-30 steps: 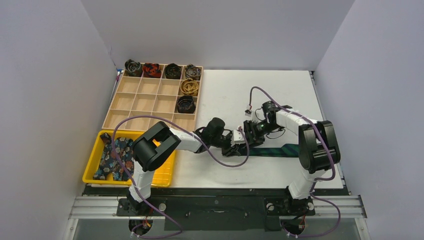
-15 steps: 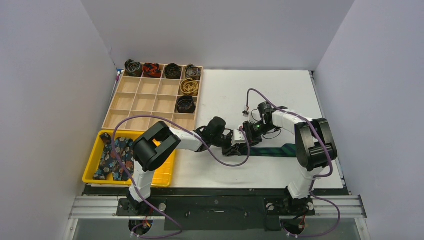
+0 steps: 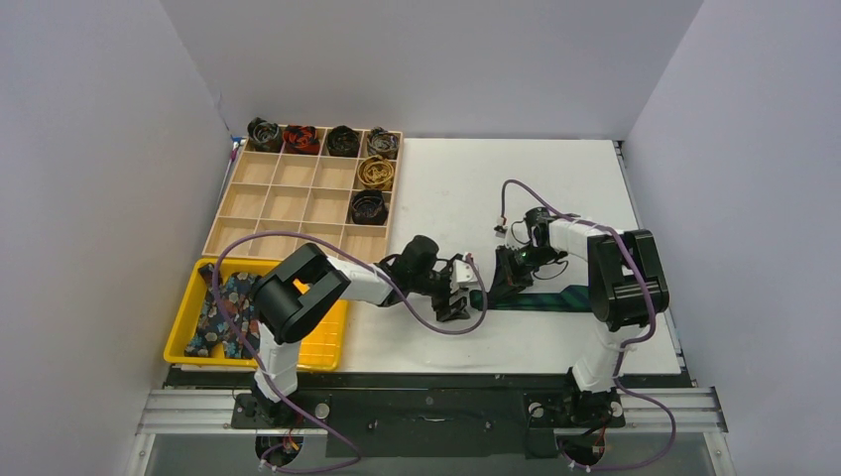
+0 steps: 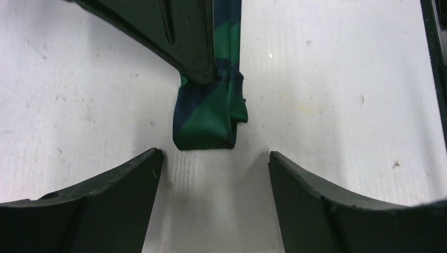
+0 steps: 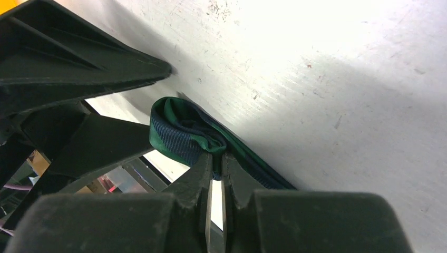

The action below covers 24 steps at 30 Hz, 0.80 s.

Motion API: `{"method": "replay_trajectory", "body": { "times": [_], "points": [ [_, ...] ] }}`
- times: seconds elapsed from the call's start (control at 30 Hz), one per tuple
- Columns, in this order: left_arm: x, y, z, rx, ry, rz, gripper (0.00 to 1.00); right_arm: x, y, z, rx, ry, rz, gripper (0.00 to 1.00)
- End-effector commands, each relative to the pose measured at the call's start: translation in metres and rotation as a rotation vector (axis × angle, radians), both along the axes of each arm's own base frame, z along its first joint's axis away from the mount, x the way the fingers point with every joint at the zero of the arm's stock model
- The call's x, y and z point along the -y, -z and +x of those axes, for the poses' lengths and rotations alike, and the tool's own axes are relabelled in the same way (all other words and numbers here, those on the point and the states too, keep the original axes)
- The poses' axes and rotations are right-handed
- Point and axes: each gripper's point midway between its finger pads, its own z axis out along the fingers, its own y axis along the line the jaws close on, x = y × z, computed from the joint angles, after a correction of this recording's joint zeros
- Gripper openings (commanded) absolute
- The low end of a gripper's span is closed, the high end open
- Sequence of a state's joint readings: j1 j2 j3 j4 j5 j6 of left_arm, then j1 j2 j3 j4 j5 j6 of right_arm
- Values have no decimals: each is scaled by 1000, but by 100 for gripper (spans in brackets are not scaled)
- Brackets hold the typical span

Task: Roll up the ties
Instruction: Roll the tie at the center of the board.

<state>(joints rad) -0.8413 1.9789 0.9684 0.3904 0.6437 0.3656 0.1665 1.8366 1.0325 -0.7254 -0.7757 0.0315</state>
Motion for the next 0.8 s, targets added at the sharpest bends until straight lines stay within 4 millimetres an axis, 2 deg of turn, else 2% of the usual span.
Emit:
{"method": "replay_trajectory", "body": {
  "times": [0.0,0.13,0.3,0.43,0.53,0.63,0.77],
  "points": [
    [-23,7,-6,-60,-63,61,72,23,24,2,9,-26,-151,0],
    [-21,5,-2,-69,-104,45,74,23,26,1,4,-27,-154,0],
    [3,-1,11,-104,-163,-10,77,11,28,2,3,-12,-102,0],
    [18,2,7,-96,-140,-18,82,4,23,9,29,-14,-84,0],
    [21,10,6,-86,-134,-11,83,3,17,11,49,-12,-76,0],
    [21,21,6,-57,-137,13,79,-2,6,10,59,-8,-40,0],
    [16,27,8,-42,-142,34,66,-8,-12,10,92,-15,11,0]
  ]
}}
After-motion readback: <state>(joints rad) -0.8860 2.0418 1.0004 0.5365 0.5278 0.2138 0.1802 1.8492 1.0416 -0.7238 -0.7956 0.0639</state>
